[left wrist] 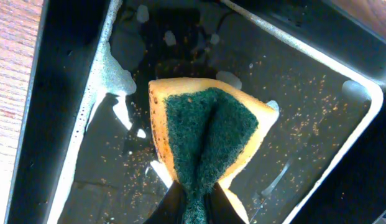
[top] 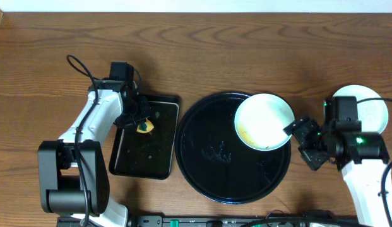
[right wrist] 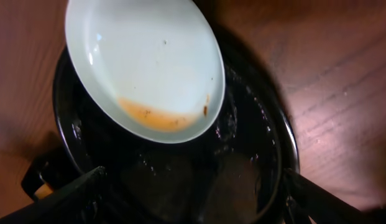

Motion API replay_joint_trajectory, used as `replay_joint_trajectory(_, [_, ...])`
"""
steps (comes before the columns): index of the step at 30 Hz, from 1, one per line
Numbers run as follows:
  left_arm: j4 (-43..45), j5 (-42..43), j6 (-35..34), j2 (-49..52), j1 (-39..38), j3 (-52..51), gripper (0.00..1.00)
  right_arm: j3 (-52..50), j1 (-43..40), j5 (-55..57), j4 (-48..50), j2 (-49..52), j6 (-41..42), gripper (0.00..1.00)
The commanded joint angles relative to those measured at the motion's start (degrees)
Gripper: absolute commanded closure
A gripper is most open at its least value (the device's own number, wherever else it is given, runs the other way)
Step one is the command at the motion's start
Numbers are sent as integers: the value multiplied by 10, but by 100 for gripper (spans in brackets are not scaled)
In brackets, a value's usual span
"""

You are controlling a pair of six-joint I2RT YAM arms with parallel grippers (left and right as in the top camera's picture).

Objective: Clean dirty plates on tray and stack at the side

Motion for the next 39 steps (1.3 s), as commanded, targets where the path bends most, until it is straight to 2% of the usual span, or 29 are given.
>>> replay_joint_trajectory(1, [-1, 1, 6, -3, 0, -4, 93, -55, -7, -23, 36, -3, -24, 17])
replay_joint_trajectory(7, [-2, 20, 14, -3, 0, -4, 92, -179, -6, -78, 188, 24, 8, 20])
replay_joint_trajectory(14, [-2, 20, 16, -3, 0, -4, 93, -209, -6, -65, 264, 59, 27, 17])
replay_joint_trajectory(21, [-2, 20, 16, -3, 0, -4, 93, -231, -6, -56, 368, 141, 68, 18])
replay_joint_trajectory(30, [-2, 20, 17, -3, 0, -4, 92, -231, -6, -23, 442, 213, 94, 26])
replay_joint_trajectory(39, [-2, 20, 18, -3, 0, -4, 92, -231, -6, 16, 482, 217, 66, 28])
